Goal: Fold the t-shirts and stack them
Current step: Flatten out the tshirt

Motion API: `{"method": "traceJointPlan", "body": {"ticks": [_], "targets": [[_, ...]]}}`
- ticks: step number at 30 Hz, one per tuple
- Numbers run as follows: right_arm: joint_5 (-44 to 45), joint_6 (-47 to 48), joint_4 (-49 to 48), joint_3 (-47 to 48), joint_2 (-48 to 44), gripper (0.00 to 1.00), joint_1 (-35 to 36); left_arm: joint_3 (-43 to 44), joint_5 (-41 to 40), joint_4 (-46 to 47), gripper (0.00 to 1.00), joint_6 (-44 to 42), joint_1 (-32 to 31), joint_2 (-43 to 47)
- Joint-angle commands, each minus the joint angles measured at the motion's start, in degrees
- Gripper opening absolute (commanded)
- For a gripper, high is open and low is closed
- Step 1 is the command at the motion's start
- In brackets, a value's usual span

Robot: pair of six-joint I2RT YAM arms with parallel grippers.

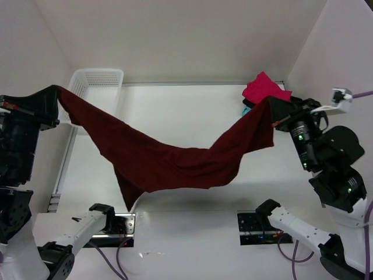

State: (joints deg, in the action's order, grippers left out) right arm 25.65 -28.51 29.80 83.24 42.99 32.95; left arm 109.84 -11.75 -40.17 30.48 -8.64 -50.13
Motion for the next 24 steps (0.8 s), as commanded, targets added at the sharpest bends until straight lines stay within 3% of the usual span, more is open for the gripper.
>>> {"method": "traceJointPlan", "body": {"ticks": [1,4,7,11,16,19,24], "targets": [[-11.66,-2.65,-1.63,-2.14,0.52,0.00,-0.25,1.52,-4.29,3.16,0.00,0.55,0.29,2.05],[-26.13,-5.32,-6.09,-3.17,-0.10,0.00,-0.25,2.13,-4.88,4.65,0.00,0.55,0.29,0.45],[-30.41,-6.03,-7.10,-3.45,-0.10,0.00,-0.25,2.13,-5.12,7.01,0.00,0.55,0.29,-2.89],[-26.19,-6.28,-6.78,-8.93,-0.88,0.00,-0.25,4.70,-0.58,11.33,0.00,0.27,0.29,-13.71],[-18.45,-11.99,-6.77,-24.14,-0.92,0.00,-0.25,13.08,15.11,15.91,0.00,1.86,0.29,-32.63],[-14.44,-19.31,-5.72,-34.27,-0.63,0.00,-0.25,23.31,20.56,13.66,0.00,-0.98,-2.02,-49.67],[-10.63,-28.14,-4.84,-43.51,-5.28,0.00,-0.25,62.83,23.26,-1.70,0.01,-6.94,-7.61,-78.57]]}}
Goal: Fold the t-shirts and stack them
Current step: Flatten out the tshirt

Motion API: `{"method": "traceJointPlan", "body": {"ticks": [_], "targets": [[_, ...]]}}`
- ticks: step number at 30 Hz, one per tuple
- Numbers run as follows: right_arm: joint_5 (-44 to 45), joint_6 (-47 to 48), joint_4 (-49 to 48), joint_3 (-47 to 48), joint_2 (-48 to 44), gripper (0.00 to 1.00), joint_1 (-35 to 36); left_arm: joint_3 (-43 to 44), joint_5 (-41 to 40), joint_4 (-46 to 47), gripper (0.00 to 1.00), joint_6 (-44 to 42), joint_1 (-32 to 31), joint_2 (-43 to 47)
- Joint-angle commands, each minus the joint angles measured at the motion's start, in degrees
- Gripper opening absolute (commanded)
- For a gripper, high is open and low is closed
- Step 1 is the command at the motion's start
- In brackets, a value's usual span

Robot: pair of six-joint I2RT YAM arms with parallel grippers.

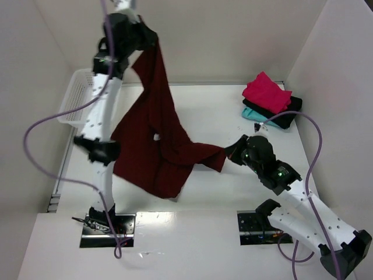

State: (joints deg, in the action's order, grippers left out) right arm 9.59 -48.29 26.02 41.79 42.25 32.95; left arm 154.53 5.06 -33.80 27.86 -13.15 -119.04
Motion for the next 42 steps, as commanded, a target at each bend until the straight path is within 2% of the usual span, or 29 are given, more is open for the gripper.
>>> {"method": "traceJointPlan", "body": {"ticks": [1,2,3,4,6,8,11,17,24,28,29,31,32,33,34,36,38,42], "targets": [[6.60,-9.04,-0.79,-2.50,-4.98,0.00,-0.25,19.61,9.22,-6.41,0.07,-3.45,-3.11,-12.07],[6.93,-9.53,-0.15,-2.51,-4.99,0.05,-0.25,15.76,11.88,-3.98,0.22,-2.90,-3.11,-11.66],[7.15,-9.30,0.25,-2.30,-4.44,0.25,-0.25,14.65,10.62,-3.22,0.45,-3.53,-3.11,-12.00],[7.63,-8.42,0.26,-1.63,-2.83,0.57,-0.25,16.45,7.17,-4.80,0.67,-5.32,-3.26,-13.07],[7.64,-6.68,-0.27,0.27,-0.14,0.78,-0.25,21.64,4.35,-11.26,0.89,-6.67,-3.64,-16.27],[7.12,-4.00,-1.69,1.35,3.41,0.99,-0.25,24.35,3.89,-14.25,1.00,-6.68,-2.85,-16.44],[6.60,-1.01,-4.66,2.98,4.76,1.00,-0.25,25.07,2.33,-18.72,1.00,-6.68,-2.23,-15.91],[6.70,6.06,-10.39,7.38,10.32,1.00,-0.25,24.52,-8.04,-30.26,1.00,-7.73,-2.96,-10.37],[3.77,9.22,-17.55,14.92,23.81,1.00,-0.25,12.33,-16.85,-34.05,1.00,-5.88,-4.95,2.26],[3.05,13.11,-20.65,19.40,28.65,1.00,-0.25,5.03,-18.58,-32.31,1.00,-5.88,-4.96,14.07],[2.13,15.17,-20.66,20.53,31.46,1.00,-0.25,1.53,-17.81,-30.19,1.00,-5.96,-4.96,16.64],[1.45,17.29,-20.66,23.12,34.82,1.00,-0.25,-13.65,-17.28,-25.44,1.00,-6.59,-4.96,24.65],[0.14,18.62,-20.70,23.88,37.73,1.00,-0.25,-21.38,-17.33,-18.49,1.00,-6.51,-4.96,28.40],[-0.39,19.15,-21.18,25.23,39.23,1.00,-0.25,-30.03,-17.97,-14.25,1.00,-5.60,-4.96,35.55],[-0.88,19.64,-21.14,26.10,40.79,1.00,-0.21,-44.24,-17.91,-7.65,1.00,-3.95,-4.96,39.06],[-0.89,20.25,-20.52,27.43,44.38,1.00,0.36,-55.36,-15.88,-2.75,1.00,-1.26,-4.35,47.38],[-0.89,20.95,-21.01,29.12,46.73,1.00,0.91,-66.67,-15.87,1.32,1.00,1.01,-4.30,50.78],[-1.99,22.30,-21.01,33.28,52.84,1.00,1.97,-79.06,-16.48,5.08,1.00,7.04,-3.11,56.20]]}}
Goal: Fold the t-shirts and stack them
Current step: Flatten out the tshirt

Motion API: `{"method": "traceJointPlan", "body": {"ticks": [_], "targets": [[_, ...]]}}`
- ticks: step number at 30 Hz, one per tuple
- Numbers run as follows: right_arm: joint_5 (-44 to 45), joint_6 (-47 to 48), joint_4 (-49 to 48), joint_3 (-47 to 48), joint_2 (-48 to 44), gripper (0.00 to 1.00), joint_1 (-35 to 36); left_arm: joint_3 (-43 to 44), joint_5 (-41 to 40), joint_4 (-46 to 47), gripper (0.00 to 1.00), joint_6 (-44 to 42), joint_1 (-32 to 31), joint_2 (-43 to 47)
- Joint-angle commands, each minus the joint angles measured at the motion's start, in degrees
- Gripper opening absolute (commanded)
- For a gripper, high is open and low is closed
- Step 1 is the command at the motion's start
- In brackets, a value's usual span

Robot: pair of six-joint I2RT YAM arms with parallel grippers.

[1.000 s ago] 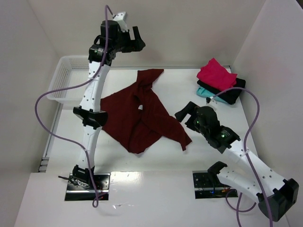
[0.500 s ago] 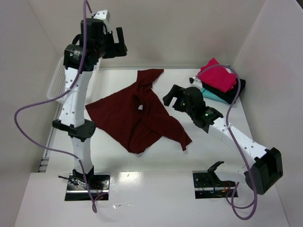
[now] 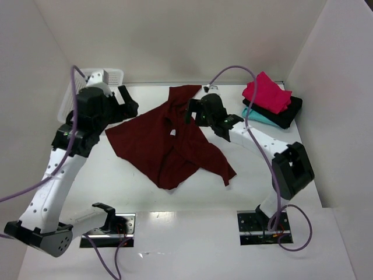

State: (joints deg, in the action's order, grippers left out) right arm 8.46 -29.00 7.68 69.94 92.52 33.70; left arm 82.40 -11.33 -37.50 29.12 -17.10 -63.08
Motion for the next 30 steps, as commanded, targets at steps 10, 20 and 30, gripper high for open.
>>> {"method": "traceJointPlan", "body": {"ticks": [10,20,30], "targets": [[0.84,8.95,3.63,21.61,20.74,0.97,6.89,-22.01,-0.02,13.50,1.00,11.39,3.99,2.61],[8.82,9.58,8.87,34.32,34.78,0.92,7.52,-25.63,3.68,15.15,1.00,10.79,8.92,2.52],[11.93,10.10,14.22,49.99,46.47,0.64,7.52,-26.77,5.71,15.70,1.00,9.12,11.86,1.52]]}}
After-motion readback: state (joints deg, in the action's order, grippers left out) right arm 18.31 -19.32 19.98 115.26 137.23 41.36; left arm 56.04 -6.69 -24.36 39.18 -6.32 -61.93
